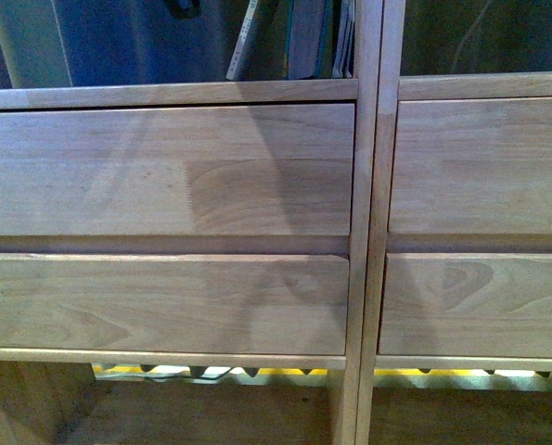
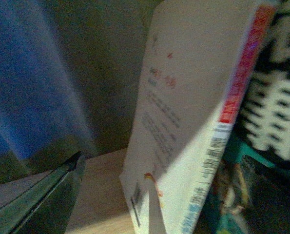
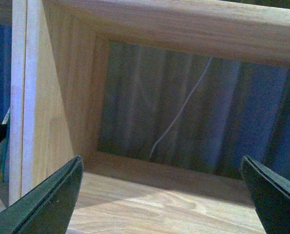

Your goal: Organize books on shelf

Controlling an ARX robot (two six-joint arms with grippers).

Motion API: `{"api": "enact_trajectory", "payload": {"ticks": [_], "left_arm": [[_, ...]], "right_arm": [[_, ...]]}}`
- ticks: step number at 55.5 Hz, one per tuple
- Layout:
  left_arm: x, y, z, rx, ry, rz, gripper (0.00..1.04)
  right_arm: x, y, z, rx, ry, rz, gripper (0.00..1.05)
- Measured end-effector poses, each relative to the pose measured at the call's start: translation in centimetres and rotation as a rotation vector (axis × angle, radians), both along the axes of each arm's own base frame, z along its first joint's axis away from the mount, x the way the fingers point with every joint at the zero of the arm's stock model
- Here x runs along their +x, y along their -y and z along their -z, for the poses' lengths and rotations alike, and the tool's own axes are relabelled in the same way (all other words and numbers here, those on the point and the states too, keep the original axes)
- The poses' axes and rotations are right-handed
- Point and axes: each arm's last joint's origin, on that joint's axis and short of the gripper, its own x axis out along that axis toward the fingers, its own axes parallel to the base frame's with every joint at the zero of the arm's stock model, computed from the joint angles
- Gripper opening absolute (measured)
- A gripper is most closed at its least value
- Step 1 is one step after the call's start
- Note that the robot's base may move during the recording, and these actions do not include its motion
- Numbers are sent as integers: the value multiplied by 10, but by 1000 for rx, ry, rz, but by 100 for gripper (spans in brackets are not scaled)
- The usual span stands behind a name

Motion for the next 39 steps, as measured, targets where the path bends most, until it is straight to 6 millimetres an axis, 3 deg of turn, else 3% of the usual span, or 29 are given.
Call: {"api": "enact_trajectory", "payload": {"ticks": [12, 19, 26, 31, 35, 39], "left_arm": [[-47, -11, -10, -35, -24, 34, 98], [-75, -29, -6, -52, -37, 12, 98], [-117, -70, -5, -112, 8, -19, 98], [-150, -101, -3, -160, -64, -213, 89], [-189, -134, 13, -177, -116, -314, 77], [-224, -160, 34, -186, -134, -342, 66]], "right_arm": [[0, 0, 0, 0, 0, 0, 98], [0, 0, 0, 0, 0, 0, 98], [0, 0, 0, 0, 0, 0, 98], [-1, -1, 1, 44, -79, 5, 93], [-8, -5, 20, 114, -254, 5, 81], [-16, -9, 44, 139, -316, 4, 71]]}}
